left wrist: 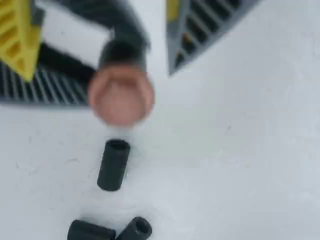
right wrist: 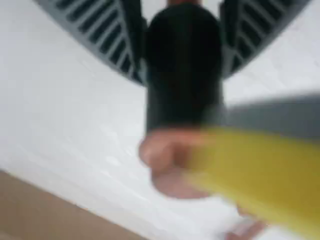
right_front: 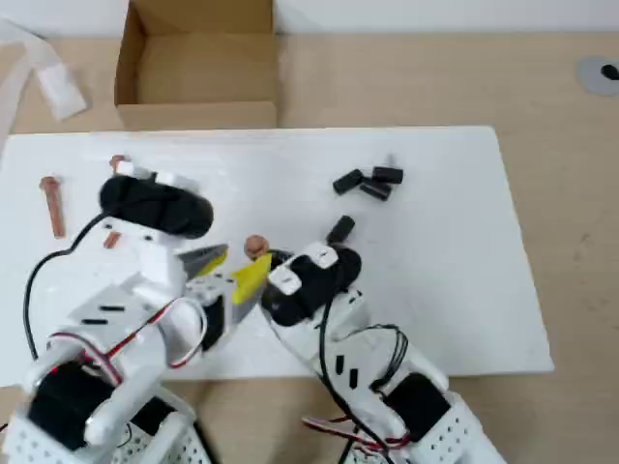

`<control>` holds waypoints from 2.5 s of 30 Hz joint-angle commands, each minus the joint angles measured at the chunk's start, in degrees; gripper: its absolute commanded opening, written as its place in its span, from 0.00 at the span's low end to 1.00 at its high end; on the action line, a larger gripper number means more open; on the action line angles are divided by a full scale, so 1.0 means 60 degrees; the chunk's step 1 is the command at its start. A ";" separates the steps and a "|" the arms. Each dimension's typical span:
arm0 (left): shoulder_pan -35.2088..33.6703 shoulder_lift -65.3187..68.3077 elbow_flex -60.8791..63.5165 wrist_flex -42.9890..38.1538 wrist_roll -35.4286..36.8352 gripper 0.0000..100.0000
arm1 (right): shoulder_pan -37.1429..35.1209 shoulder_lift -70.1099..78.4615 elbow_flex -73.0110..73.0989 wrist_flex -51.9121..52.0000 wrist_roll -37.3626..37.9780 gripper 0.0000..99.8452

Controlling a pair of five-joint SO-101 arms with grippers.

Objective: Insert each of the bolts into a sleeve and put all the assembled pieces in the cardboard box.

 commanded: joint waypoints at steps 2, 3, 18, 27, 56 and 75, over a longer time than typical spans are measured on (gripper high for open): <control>-0.0132 0.0051 -0.2051 0.0996 -0.0044 0.19 | 0.0740 -0.0066 -0.1136 -0.0264 -0.0190 0.01; -0.0381 0.0139 -0.2403 0.1114 -0.0059 0.19 | 0.0799 0.0418 -0.1502 -0.0278 -0.0190 0.01; -0.7062 0.1121 -0.2725 -0.0454 -0.1597 0.01 | 0.1956 1.3443 -1.3004 -0.0996 -0.0117 0.01; -0.7692 0.0813 -0.1817 -0.0484 -0.1612 0.01 | 0.2425 2.0403 -1.9553 -0.1480 -0.0132 0.01; -0.8322 0.0799 -0.0630 -0.0410 -0.2447 0.01 | 0.3011 3.0147 -3.0396 0.0000 -0.0132 0.09; -1.0286 0.2791 -0.0674 -0.1612 -0.3575 0.09 | 0.2747 2.8476 -3.0718 0.2505 -0.0176 0.29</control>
